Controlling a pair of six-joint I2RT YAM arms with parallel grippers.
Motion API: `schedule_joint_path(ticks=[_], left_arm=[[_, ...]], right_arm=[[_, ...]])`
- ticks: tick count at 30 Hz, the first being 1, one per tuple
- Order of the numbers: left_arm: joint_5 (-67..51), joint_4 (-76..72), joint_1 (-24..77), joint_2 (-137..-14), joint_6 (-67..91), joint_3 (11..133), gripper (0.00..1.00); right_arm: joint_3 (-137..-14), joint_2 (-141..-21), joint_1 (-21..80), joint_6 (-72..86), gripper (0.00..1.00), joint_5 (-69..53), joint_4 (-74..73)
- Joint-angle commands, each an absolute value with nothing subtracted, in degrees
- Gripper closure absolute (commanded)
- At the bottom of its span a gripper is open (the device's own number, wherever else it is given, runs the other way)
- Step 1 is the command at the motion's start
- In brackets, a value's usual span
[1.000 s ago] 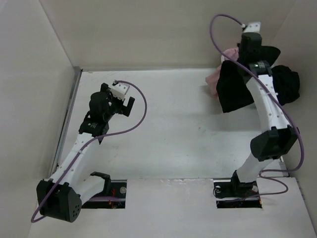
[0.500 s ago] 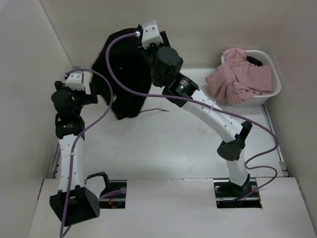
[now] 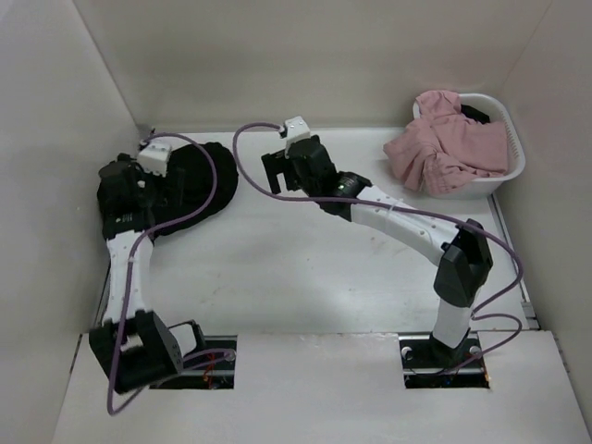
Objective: Fold and stack the trousers
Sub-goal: Flatten the trousers out
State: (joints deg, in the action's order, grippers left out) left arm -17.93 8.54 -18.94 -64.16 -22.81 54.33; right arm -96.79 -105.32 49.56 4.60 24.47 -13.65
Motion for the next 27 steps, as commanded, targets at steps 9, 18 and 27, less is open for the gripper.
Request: schedule_joint_path(ticks=[9, 18, 27], left_arm=[[-4.05, 12.22, -3.57, -94.72, -40.78, 63.18, 0.05], [-1.75, 14.23, 1.44, -103.28, -38.16, 68.55, 0.90], [-22.46, 41.72, 9.09, -92.29, -14.36, 93.48, 1.00]], right_arm=[[-77.80, -93.96, 43.99, 30.06, 0.00, 6.23, -2.11], [-65.67, -84.82, 40.74, 33.22, 0.00, 12.13, -1.06], [-57.75, -76.03, 34.33, 33.49, 0.00, 11.52, -1.05]])
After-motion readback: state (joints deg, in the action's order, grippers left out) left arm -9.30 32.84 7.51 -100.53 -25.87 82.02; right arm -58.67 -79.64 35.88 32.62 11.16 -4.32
